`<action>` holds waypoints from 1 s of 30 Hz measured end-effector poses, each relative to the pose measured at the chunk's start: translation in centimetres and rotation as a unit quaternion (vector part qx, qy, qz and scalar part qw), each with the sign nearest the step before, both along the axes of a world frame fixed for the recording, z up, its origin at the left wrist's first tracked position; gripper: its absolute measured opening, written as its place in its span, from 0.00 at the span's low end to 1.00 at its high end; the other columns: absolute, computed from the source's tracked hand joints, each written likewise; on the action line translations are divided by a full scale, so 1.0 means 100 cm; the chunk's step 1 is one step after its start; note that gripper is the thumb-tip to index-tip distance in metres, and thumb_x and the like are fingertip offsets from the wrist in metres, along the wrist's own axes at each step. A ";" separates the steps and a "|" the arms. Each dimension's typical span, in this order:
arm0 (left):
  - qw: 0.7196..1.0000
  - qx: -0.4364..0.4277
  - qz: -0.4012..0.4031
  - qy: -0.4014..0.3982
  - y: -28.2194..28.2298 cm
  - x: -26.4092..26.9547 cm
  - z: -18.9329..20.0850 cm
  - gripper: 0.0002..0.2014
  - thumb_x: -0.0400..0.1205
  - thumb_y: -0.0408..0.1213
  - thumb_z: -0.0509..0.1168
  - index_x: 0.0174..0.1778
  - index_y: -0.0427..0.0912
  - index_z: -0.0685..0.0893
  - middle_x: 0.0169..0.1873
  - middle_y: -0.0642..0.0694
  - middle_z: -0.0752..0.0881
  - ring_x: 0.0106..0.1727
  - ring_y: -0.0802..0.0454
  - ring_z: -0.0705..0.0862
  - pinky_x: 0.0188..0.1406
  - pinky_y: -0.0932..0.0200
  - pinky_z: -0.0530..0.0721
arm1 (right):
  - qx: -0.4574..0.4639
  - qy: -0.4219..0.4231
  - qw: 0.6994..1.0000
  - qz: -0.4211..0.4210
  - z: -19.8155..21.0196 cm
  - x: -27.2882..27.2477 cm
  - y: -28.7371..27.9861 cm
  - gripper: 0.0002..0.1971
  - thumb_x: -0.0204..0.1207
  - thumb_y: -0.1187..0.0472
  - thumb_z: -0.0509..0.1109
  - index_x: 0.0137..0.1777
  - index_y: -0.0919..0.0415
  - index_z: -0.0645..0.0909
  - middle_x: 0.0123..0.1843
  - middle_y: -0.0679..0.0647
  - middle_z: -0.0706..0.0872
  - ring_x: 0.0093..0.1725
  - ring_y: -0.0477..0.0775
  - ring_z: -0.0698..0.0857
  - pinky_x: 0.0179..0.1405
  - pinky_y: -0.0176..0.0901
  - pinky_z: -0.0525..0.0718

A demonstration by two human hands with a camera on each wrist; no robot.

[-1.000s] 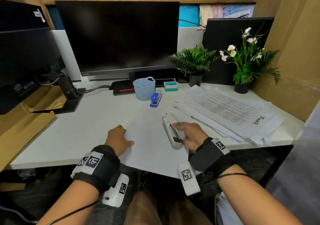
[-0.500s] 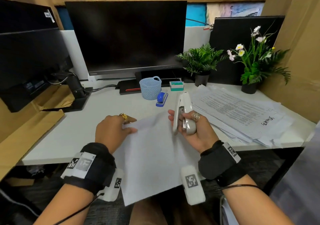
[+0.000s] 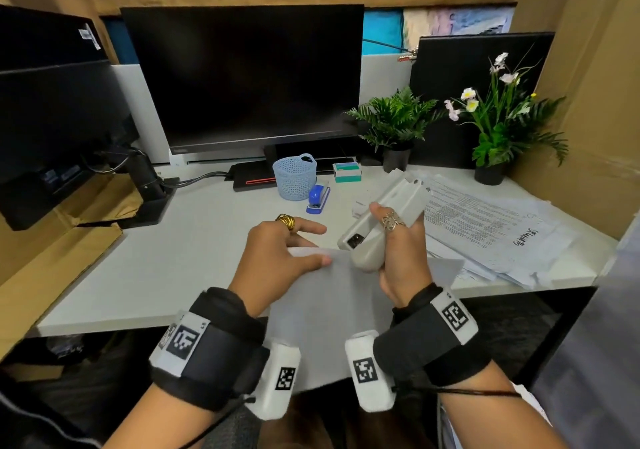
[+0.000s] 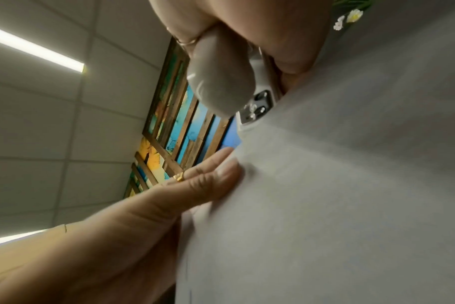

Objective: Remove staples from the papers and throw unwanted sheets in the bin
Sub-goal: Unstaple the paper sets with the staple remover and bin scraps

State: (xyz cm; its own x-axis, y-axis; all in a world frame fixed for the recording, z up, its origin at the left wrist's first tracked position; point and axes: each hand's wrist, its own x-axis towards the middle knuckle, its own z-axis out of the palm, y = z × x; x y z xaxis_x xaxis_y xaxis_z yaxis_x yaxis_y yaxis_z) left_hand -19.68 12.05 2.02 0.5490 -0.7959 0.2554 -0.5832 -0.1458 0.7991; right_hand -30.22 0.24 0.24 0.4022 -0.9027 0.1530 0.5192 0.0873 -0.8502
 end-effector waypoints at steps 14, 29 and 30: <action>0.988 -0.133 0.025 0.073 -0.009 -0.037 -0.011 0.15 0.72 0.33 0.75 0.49 0.55 0.82 0.40 0.55 0.88 0.44 0.60 0.83 0.53 0.68 0.78 | -0.106 0.055 0.990 -0.076 0.011 -0.012 0.006 0.08 0.78 0.54 0.69 0.51 0.57 0.84 0.49 0.54 0.89 0.51 0.50 0.88 0.54 0.47 0.85; 0.983 -0.167 -0.006 0.081 -0.011 -0.041 -0.014 0.11 0.71 0.35 0.76 0.44 0.54 0.84 0.45 0.53 0.88 0.52 0.59 0.85 0.57 0.63 0.81 | -0.139 0.059 0.985 -0.085 0.010 -0.019 0.001 0.04 0.77 0.64 0.69 0.42 0.56 0.81 0.37 0.47 0.85 0.35 0.34 0.86 0.33 0.25 0.79; 0.984 -0.155 -0.008 0.082 -0.011 -0.040 -0.015 0.12 0.70 0.36 0.77 0.45 0.53 0.85 0.45 0.55 0.88 0.51 0.62 0.84 0.56 0.66 0.81 | -0.140 0.063 0.985 -0.082 0.008 -0.020 0.001 0.05 0.77 0.64 0.69 0.41 0.55 0.81 0.36 0.46 0.85 0.35 0.34 0.86 0.33 0.25 0.79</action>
State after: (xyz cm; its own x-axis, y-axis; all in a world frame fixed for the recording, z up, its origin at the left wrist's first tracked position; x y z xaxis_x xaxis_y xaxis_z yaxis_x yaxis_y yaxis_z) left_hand -23.70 10.97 0.49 0.5910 -0.7024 0.3968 -0.4427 0.1288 0.8874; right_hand -32.17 0.31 1.06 0.2871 -0.8864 0.3632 0.3957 -0.2355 -0.8877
